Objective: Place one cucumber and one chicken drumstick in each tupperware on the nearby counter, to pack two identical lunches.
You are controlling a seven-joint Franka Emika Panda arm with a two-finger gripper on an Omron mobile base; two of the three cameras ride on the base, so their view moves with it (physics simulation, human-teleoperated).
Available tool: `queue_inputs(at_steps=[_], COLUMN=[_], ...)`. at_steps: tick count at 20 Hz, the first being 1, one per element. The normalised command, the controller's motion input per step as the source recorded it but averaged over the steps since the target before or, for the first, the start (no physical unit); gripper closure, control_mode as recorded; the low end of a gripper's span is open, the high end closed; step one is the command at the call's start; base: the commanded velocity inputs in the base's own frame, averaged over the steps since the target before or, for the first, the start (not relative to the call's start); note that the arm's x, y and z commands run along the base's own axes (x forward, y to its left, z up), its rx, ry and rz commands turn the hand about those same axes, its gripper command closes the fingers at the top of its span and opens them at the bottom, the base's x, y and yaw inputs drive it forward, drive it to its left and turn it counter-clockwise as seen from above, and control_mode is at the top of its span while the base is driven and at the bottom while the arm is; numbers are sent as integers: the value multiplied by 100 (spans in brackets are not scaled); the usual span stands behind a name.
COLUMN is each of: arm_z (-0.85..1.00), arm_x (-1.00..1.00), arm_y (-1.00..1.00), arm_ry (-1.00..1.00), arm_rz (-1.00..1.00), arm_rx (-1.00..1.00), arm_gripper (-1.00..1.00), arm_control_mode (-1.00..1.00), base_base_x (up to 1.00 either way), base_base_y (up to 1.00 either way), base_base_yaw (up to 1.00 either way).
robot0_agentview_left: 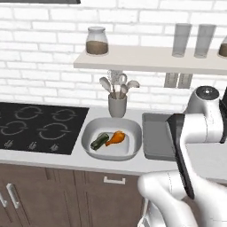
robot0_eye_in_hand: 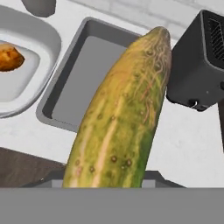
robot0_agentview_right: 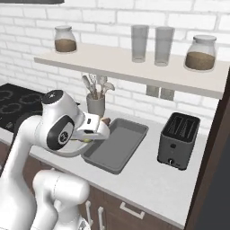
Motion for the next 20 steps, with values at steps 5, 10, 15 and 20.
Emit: queue_inputs(at_steps=[5, 10, 15, 20], arm_z=[-100, -96, -50, -4], arm_x=[100, 100, 94, 39], arm_y=[-2, -6, -27, -5], arm_ry=[30, 24, 3, 1], arm_rz=[0, 0, 0, 0], arm_rx=[10, 14, 1, 0], arm_gripper=[100, 100, -100, -100], arm_control_mode=[-100, -100, -100, -100], base_base_x=[0, 0, 0, 0], base_base_y=[0, 0, 0, 0], base_base_yaw=[0, 0, 0, 0])
